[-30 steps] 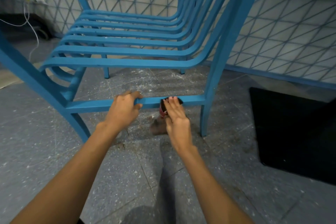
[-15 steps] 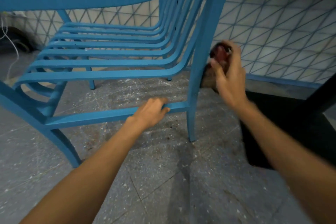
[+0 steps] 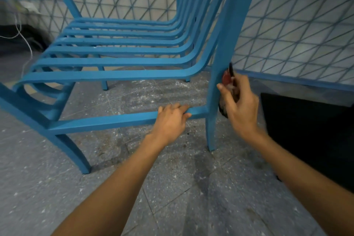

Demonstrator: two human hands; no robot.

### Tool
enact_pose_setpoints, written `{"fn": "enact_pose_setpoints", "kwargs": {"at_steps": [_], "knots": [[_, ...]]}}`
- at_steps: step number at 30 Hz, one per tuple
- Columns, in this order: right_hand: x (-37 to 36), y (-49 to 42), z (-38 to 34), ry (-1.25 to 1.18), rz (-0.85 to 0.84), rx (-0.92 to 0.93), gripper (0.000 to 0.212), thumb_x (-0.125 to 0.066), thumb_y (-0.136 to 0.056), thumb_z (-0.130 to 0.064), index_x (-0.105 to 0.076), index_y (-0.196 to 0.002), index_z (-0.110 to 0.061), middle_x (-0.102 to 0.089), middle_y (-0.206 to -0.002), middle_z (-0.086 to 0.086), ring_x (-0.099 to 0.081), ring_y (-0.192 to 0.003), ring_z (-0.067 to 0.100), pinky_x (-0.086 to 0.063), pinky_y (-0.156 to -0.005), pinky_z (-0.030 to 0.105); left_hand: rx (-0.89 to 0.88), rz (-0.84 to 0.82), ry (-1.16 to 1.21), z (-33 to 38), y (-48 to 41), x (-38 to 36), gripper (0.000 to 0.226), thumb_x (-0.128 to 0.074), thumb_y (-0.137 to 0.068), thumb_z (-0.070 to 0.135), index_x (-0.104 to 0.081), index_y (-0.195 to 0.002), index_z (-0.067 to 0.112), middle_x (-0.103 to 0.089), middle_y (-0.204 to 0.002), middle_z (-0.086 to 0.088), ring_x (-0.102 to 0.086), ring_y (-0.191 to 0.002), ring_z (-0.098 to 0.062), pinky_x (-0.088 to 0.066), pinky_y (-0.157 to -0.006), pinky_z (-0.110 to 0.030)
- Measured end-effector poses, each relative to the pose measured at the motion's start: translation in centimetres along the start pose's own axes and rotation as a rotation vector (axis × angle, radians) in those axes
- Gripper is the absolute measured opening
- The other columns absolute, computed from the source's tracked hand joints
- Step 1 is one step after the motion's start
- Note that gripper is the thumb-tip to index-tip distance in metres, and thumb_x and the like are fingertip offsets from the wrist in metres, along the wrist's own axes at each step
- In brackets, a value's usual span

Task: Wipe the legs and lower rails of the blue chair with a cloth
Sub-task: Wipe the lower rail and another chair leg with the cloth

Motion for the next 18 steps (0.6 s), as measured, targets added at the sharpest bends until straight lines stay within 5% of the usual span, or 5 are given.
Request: {"fn": "enact_pose_setpoints", "kwargs": {"at_steps": [7,12,16,18], "knots": [[-2.9,4.8,2.2,-0.016,-0.067,-0.015,0.050,-0.039,-0.098,-0.029,-0.046,-0.137,0.000,-0.060,-0.128,0.004,-0.059,-0.110,0.009,-0.048,-0.093,0.019,0.002,0.001,-0.039,0.2,-0.2,0.1,0.038,-0.033,-0.101,0.035,-0.047,-0.134,0.024,-0.055,-0.126,0.001,-0.048,-0.113,-0.023,-0.026,-0.091,-0.037],[-1.3,1.5,0.6,-0.152,0.101,-0.073,0.043,-0.053,-0.096,-0.020,-0.040,-0.136,-0.015,-0.062,-0.105,-0.016,-0.054,-0.075,-0.020,-0.041,-0.071,0.002,0.015,-0.013,-0.001,0.1,-0.2,0.1,0.038,-0.034,-0.100,0.034,-0.048,-0.134,0.023,-0.056,-0.126,0.001,-0.048,-0.114,-0.022,-0.025,-0.090,-0.036],[-1.4,0.2,1.4,-0.206,0.118,-0.138,0.043,-0.057,-0.094,-0.020,-0.043,-0.134,-0.020,-0.052,-0.093,-0.052,-0.048,-0.082,-0.025,-0.040,-0.076,0.001,0.022,-0.005,0.007,0.0,-0.4,0.0,0.037,-0.035,-0.100,0.035,-0.050,-0.132,0.025,-0.057,-0.123,0.003,-0.049,-0.112,-0.021,-0.025,-0.087,-0.035],[-2.4,1.4,2.6,-0.199,0.061,-0.163,0.045,-0.055,-0.095,-0.019,-0.041,-0.137,-0.016,-0.047,-0.100,-0.056,-0.046,-0.087,-0.028,-0.039,-0.079,0.000,0.023,-0.001,0.012,-0.1,-0.4,-0.1,0.037,-0.036,-0.099,0.036,-0.050,-0.132,0.025,-0.057,-0.122,0.004,-0.049,-0.112,-0.021,-0.025,-0.088,-0.035]]}}
Point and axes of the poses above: each hand's wrist, its own y-axis away from the middle knuckle, its own x-axis out of the back of the hand, z = x × y, the point moved 9 cm from there along -y, towards the middle knuckle
